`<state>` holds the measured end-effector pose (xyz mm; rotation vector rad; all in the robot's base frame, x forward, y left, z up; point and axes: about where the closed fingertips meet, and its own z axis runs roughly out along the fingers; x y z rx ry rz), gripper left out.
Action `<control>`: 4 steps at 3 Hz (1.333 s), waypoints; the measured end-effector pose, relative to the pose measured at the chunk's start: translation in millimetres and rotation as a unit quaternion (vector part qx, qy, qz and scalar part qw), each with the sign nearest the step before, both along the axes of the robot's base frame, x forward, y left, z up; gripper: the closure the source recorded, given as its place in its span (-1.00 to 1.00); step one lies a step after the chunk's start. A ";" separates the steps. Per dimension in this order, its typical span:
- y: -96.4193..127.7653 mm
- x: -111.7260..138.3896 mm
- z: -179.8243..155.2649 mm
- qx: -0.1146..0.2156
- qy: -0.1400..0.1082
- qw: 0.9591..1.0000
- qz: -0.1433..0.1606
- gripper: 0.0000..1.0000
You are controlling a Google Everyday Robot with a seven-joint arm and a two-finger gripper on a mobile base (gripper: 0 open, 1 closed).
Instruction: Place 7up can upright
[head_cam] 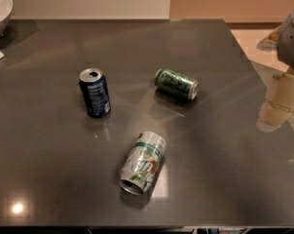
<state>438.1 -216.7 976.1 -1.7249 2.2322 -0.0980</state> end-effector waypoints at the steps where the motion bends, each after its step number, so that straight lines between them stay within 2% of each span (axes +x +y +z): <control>1: 0.0 0.0 0.0 0.000 0.000 1.000 0.000 -1.00; 2: 11.8 10.8 2.3 -0.003 -0.006 0.999 0.040 -1.00; 3: 49.4 29.9 -2.1 0.003 -0.013 0.992 0.123 -1.00; 4: 95.2 37.9 -5.8 0.017 -0.025 0.974 0.226 -1.00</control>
Offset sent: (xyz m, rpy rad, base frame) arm 0.0274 0.0294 0.0009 -0.0192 -0.0103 0.2156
